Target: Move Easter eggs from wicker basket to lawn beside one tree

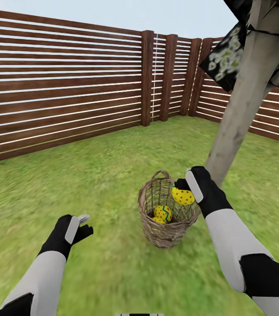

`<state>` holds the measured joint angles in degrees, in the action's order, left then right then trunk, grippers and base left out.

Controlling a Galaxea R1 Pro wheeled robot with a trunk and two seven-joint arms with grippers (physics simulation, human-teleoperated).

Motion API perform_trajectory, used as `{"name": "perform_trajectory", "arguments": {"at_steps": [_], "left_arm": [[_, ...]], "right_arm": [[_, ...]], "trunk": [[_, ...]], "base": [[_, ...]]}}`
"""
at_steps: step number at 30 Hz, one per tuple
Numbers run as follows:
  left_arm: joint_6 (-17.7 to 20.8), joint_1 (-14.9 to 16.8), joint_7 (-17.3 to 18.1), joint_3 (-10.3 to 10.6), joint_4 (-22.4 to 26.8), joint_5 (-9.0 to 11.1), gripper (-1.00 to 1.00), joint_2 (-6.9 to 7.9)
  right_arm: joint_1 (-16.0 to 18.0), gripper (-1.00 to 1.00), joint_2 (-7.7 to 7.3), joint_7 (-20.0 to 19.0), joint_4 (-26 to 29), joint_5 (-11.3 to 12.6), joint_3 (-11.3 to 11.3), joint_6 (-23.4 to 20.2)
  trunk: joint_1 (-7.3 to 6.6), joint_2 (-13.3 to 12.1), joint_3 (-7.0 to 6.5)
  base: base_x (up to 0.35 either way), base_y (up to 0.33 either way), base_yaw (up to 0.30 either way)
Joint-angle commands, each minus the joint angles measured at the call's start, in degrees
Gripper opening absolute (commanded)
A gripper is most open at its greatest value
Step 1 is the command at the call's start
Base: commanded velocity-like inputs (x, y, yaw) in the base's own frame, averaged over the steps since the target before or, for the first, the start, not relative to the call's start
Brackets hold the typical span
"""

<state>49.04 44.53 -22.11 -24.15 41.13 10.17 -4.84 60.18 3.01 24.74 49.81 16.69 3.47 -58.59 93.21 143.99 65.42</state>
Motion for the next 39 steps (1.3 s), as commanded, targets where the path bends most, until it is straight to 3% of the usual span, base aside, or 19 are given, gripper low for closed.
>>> {"name": "perform_trajectory", "arguments": {"at_steps": [1,9,11,14,19,24,29,35,39], "left_arm": [[-0.06,0.03,-0.48,-0.17,0.05,0.61,1.00,-0.07],[-0.34,0.03,-0.48,-0.17,-1.08,0.56,1.00,0.00],[-0.35,0.03,-0.48,-0.13,-1.12,0.56,1.00,-0.05],[-0.35,0.03,-0.48,-0.17,-1.13,0.57,1.00,-0.08],[-0.35,0.03,-0.48,-0.16,-1.14,0.56,1.00,-0.05],[-0.35,0.03,-0.48,-0.18,-1.14,0.63,1.00,-0.08],[-0.35,0.03,-0.48,-0.17,-1.14,0.63,1.00,-0.12],[-0.35,0.03,-0.48,-0.19,-1.14,0.65,1.00,-0.13],[-0.35,0.03,-0.43,-0.19,-1.14,0.64,1.00,-0.09]], "right_arm": [[0.03,-1.00,-0.06,0.63,0.09,0.59,0.08,-0.12],[0.03,-1.00,-0.11,4.49,4.42,0.61,-0.58,-0.14],[0.03,-1.00,-0.50,4.82,5.27,0.62,-2.74,-0.22],[0.03,-1.00,-1.86,4.97,5.66,0.62,-6.11,-0.34],[0.03,-1.00,-5.69,4.84,5.61,0.90,-7.62,-0.22],[-0.16,-1.00,-7.48,4.79,5.48,0.97,-8.10,-0.21],[-1.45,-1.00,-8.13,4.71,4.96,0.97,-8.33,-0.18],[-2.14,-1.00,-8.19,4.49,1.48,0.96,-13.88,-0.06],[-2.23,-1.00,-8.19,4.26,-1.37,0.95,-14.97,0.10]], "trunk": [[-0.04,0.02,0.05],[-0.04,0.02,0.05],[-0.04,0.02,0.05],[-0.04,0.02,0.05],[-0.04,0.02,0.05],[-0.04,0.02,0.05],[-0.04,0.02,0.05],[-0.04,0.02,0.05],[-0.04,0.02,0.05]], "base": [[-0.311,-0.043,0.000],[-0.090,-0.017,0.000],[-0.003,-0.001,0.000],[0.000,0.000,0.000],[0.000,0.000,0.000],[-0.028,-0.037,0.000],[-0.137,-0.226,0.000],[-0.028,-0.235,0.000],[-0.001,-0.054,0.000]]}}
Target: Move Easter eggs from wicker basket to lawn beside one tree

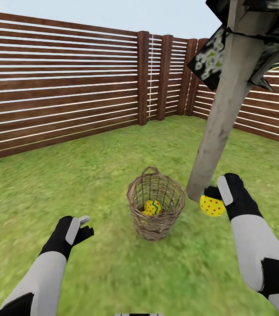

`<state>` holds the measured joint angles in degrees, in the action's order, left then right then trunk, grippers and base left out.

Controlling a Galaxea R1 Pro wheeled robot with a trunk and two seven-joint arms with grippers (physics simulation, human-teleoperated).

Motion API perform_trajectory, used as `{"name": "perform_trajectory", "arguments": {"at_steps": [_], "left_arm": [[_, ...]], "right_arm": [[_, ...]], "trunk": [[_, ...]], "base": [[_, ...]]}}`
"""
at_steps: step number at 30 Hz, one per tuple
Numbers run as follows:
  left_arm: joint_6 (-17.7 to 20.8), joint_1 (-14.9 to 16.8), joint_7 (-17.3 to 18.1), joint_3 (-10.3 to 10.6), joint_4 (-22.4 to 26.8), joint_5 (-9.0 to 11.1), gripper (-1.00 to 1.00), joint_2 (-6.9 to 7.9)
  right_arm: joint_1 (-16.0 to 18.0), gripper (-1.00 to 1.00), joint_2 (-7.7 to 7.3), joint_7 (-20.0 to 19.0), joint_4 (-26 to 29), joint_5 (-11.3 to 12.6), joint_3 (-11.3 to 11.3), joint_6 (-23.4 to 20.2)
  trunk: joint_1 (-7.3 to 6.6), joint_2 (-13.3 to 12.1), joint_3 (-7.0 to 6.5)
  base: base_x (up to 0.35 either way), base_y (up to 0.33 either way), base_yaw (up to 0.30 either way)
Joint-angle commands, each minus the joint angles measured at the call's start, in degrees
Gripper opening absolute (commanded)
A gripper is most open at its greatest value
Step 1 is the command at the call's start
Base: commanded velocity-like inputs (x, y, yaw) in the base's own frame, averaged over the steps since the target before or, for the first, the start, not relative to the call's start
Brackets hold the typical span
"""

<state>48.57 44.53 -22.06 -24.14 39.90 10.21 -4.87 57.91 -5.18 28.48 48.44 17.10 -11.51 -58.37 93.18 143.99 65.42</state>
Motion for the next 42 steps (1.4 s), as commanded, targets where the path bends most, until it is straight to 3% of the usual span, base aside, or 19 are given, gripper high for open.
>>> {"name": "perform_trajectory", "arguments": {"at_steps": [1,5,6,8,9,11,13,15,17,19,21,24,29,31,35,36,38,42], "left_arm": [[0.14,0.03,-0.42,-0.20,0.09,0.64,1.00,-0.06],[0.74,0.03,0.47,-0.46,0.15,0.91,1.00,0.25],[1.29,0.03,1.43,-1.27,0.30,1.16,1.00,0.89],[2.99,0.03,4.14,-4.17,0.57,2.13,1.00,3.41],[3.89,0.03,6.79,-6.05,0.68,2.67,1.00,4.97],[4.57,0.03,11.80,-7.89,0.70,2.94,1.00,7.35],[4.96,0.03,15.79,-8.70,0.70,3.02,1.00,8.88],[5.13,0.03,18.14,-9.82,0.71,3.12,1.00,9.44],[5.19,0.03,20.90,-11.73,0.71,3.23,1.00,9.58],[5.15,0.02,25.86,-12.88,0.65,3.17,1.00,9.66],[4.86,-0.02,32.02,-14.32,0.63,3.09,1.00,9.76],[4.72,-0.11,35.58,-17.92,0.40,2.93,1.00,9.86],[4.61,-1.53,36.50,-19.50,0.11,2.87,1.00,9.94],[4.58,-2.47,36.72,-19.71,0.08,2.82,1.00,9.75],[4.53,-2.98,36.81,-19.65,-1.98,1.20,1.00,8.73],[4.52,-3.01,36.82,-19.64,-2.32,0.54,1.00,8.67],[4.49,-3.03,36.82,-19.63,-2.71,-0.12,1.00,8.59],[2.33,-3.04,36.82,-19.61,-4.59,-0.42,1.00,8.56]], "right_arm": [[0.03,-1.00,-0.01,0.46,-1.13,0.56,-0.03,0.30],[-1.29,-1.00,-0.63,-1.06,-5.93,0.41,-0.09,6.45],[-2.51,-1.00,-1.10,-1.83,-6.45,0.38,-0.09,7.91],[-4.39,-1.00,-1.58,-3.05,-6.79,0.22,-0.09,9.26],[-5.12,-1.00,-2.09,-3.45,-6.87,0.23,-0.10,9.64],[-6.21,-1.00,-3.40,-4.28,-6.97,0.39,-0.10,9.96],[-7.36,-1.00,-4.19,-6.05,-6.98,0.42,-0.10,10.32],[-7.90,-1.00,-4.69,-8.29,-6.95,0.33,-0.10,11.18],[-8.25,-1.00,-6.19,-10.60,-7.21,0.37,-0.10,12.18],[-9.31,-1.00,-7.18,-13.53,-7.78,0.30,-0.08,14.27],[-9.96,-1.00,-7.05,-15.44,-9.05,0.24,0.07,15.94],[-10.15,-1.00,-6.01,-16.00,-12.71,0.13,0.28,19.77],[-10.20,-1.00,-4.49,-16.22,-17.97,-1.11,0.72,27.86],[-10.25,-1.00,-4.31,-16.54,-21.54,-1.70,1.35,35.26],[-10.27,-1.00,-3.25,-17.46,-26.25,-2.86,6.44,45.90],[-10.27,-1.00,-2.95,-17.68,-28.02,-3.05,7.61,50.64],[-10.27,-1.00,-2.75,-17.85,-30.77,-3.45,8.57,57.48],[-10.27,-1.00,-2.63,-17.97,-32.71,-4.11,9.00,61.26]], "trunk": [[-0.01,0.02,0.05],[-0.01,0.02,0.05],[-0.01,0.02,0.05],[-0.01,0.02,0.05],[-0.01,0.02,0.05],[-0.01,0.02,0.05],[-0.01,0.02,0.05],[-0.01,0.02,0.05],[-0.01,0.02,0.05],[-0.01,0.02,0.05],[-0.01,0.02,0.05],[-0.01,0.02,0.05],[-0.01,0.02,0.05],[-0.01,0.02,0.05],[-0.01,0.02,0.05],[-0.01,0.02,0.05],[-0.01,0.02,0.05],[-0.07,0.00,-0.39]], "base": [[0.000,-0.012,0.000],[0.000,-0.003,0.000],[0.000,0.000,0.000],[0.000,0.000,0.000],[0.000,0.000,0.000],[0.000,0.000,0.000],[0.000,0.000,0.000],[0.000,0.000,0.000],[0.000,0.000,0.000],[0.000,0.000,0.000],[0.000,0.000,0.000],[0.000,0.000,0.000],[0.000,0.000,0.000],[0.000,0.000,0.000],[0.000,0.000,0.000],[0.000,0.000,0.000],[0.000,0.000,0.000],[0.000,0.000,0.000]]}}
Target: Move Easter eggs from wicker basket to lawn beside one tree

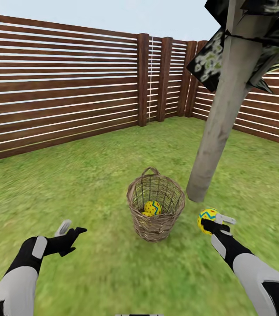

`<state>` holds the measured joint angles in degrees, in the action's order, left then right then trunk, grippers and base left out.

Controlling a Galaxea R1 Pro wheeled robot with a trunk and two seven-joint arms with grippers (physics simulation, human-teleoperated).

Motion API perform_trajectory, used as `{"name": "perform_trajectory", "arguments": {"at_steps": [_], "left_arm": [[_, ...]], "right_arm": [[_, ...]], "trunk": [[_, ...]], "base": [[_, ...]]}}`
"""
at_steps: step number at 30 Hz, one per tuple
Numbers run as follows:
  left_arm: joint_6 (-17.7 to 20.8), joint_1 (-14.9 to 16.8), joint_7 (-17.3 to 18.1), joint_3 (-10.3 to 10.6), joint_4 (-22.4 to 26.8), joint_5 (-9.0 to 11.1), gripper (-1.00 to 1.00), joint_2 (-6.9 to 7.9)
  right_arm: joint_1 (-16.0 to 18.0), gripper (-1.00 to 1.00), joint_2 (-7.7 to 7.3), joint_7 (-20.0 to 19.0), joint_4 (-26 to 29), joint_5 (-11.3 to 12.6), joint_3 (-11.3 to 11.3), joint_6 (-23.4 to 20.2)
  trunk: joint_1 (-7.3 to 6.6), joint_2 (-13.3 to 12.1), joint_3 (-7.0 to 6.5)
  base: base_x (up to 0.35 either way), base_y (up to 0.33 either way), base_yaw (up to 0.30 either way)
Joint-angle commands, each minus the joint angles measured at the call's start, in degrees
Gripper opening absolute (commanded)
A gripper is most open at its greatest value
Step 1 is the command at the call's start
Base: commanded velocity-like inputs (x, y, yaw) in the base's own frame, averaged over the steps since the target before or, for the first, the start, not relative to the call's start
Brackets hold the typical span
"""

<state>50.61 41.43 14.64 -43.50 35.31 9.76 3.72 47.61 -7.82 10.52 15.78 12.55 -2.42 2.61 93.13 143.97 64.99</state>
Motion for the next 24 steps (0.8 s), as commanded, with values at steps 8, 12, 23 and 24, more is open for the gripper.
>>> {"name": "perform_trajectory", "arguments": {"at_steps": [8,12,23,24], "left_arm": [[-3.34,0.05,0.11,-0.10,-3.61,0.00,1.00,-0.04],[-3.96,0.05,0.04,-0.10,-4.97,-1.53,1.00,-0.11],[-9.24,0.05,0.11,-0.03,-7.89,-3.68,1.00,-0.38],[-9.27,0.05,0.11,-0.07,-7.89,-3.64,1.00,-0.42]], "right_arm": [[0.03,-1.00,0.05,-0.05,-0.22,0.37,-0.05,0.64],[0.03,-1.00,0.17,-0.05,-0.29,0.37,0.00,0.64],[0.03,-1.00,0.43,-0.02,-0.31,0.37,-0.05,0.64],[0.03,-1.00,0.39,-0.04,-0.31,0.37,-0.05,0.64]], "trunk": [[-0.04,0.00,-0.18],[-0.04,0.00,-0.18],[-0.01,0.02,0.04],[0.02,0.03,0.26]], "base": [[0.000,0.000,0.000],[0.092,0.000,0.000],[0.209,0.000,0.000],[0.013,0.000,0.000]]}}
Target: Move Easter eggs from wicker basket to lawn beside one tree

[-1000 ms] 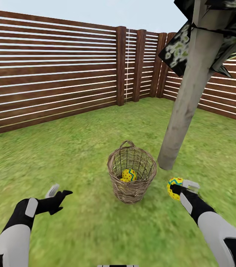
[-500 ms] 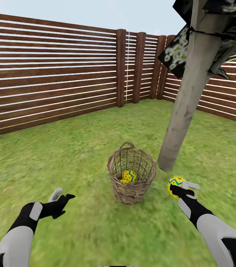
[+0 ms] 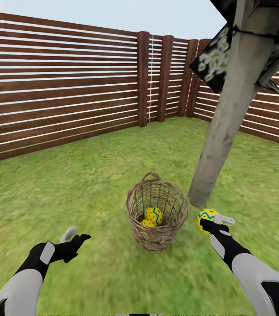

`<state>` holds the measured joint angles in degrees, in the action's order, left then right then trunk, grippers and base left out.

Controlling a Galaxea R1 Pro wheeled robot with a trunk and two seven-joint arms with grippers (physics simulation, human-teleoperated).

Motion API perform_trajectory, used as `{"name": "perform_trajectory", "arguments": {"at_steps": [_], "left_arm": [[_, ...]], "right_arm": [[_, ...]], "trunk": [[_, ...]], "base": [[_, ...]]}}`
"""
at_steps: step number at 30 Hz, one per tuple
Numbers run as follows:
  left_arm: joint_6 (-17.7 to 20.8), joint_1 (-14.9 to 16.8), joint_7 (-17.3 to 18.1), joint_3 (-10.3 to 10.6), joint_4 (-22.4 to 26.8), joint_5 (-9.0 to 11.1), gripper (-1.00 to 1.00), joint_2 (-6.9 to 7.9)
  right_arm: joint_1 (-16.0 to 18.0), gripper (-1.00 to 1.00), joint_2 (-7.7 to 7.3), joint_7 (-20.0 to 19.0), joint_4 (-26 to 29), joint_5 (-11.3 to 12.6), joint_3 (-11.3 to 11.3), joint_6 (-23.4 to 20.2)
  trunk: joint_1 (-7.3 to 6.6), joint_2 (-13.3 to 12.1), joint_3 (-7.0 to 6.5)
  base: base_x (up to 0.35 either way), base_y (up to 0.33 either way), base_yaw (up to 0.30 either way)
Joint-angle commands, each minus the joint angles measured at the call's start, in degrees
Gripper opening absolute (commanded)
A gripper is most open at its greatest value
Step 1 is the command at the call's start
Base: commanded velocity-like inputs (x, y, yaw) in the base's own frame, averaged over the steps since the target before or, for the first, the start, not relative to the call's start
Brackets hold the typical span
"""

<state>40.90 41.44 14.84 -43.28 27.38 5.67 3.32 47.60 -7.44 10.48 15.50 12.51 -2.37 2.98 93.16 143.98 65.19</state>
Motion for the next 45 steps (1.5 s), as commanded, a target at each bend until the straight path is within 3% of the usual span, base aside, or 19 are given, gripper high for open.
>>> {"name": "perform_trajectory", "arguments": {"at_steps": [1,17,30,33,36,38,39,40,42,45], "left_arm": [[0.43,0.05,-0.06,-0.30,0.04,0.46,1.00,-0.11],[0.32,0.05,-0.10,-0.23,-0.04,0.25,1.00,-2.86],[0.40,0.05,-0.21,-0.22,-0.05,0.28,1.00,-3.17],[0.56,0.05,-0.07,0.25,0.72,0.30,1.00,-2.67],[1.73,0.05,0.48,1.57,7.07,0.49,1.00,-0.71],[8.67,0.05,2.18,1.73,16.82,0.64,1.00,-0.72],[13.50,0.05,3.91,1.70,25.54,0.69,1.00,-1.84],[15.61,0.05,5.18,1.47,33.30,0.56,1.00,-4.04],[17.26,-0.48,6.08,-0.10,39.88,-0.35,1.00,-7.22],[17.90,-3.13,6.52,-1.60,41.70,-1.78,1.00,-9.41]], "right_arm": [[0.03,-1.00,0.00,0.01,-0.02,0.41,-0.09,0.27],[0.03,-1.00,0.18,-0.02,-0.03,0.41,0.00,0.26],[0.03,-1.00,0.58,-0.02,-0.03,0.32,0.00,0.27],[0.03,-1.00,0.58,-0.02,-0.03,0.32,-0.04,0.27],[0.03,-1.00,0.58,0.01,-0.19,0.32,-0.01,0.27],[0.03,-1.00,0.58,0.02,-0.21,0.29,0.00,0.27],[0.03,-1.00,0.54,0.04,-0.21,0.08,0.00,0.27],[0.03,-1.00,0.52,0.09,-0.21,-0.29,-0.04,0.27],[0.03,-1.00,0.47,0.13,-0.21,-0.87,-0.07,0.27],[0.03,-1.00,0.52,0.15,-0.21,-1.25,-0.07,0.27]], "trunk": [[0.01,0.04,0.27],[0.42,0.25,3.82],[0.76,0.43,6.70],[0.76,0.43,6.70],[0.76,0.43,6.70],[0.76,0.43,6.70],[0.76,0.43,6.70],[0.76,0.43,6.70],[0.76,0.43,6.70],[0.76,0.43,6.70]], "base": [[0.008,0.000,0.000],[0.001,0.000,0.000],[0.000,0.000,0.000],[0.000,0.000,0.000],[0.000,0.000,0.000],[0.000,0.000,0.000],[0.000,0.000,0.000],[0.000,0.000,0.000],[0.000,0.000,0.000],[0.000,0.000,0.000]]}}
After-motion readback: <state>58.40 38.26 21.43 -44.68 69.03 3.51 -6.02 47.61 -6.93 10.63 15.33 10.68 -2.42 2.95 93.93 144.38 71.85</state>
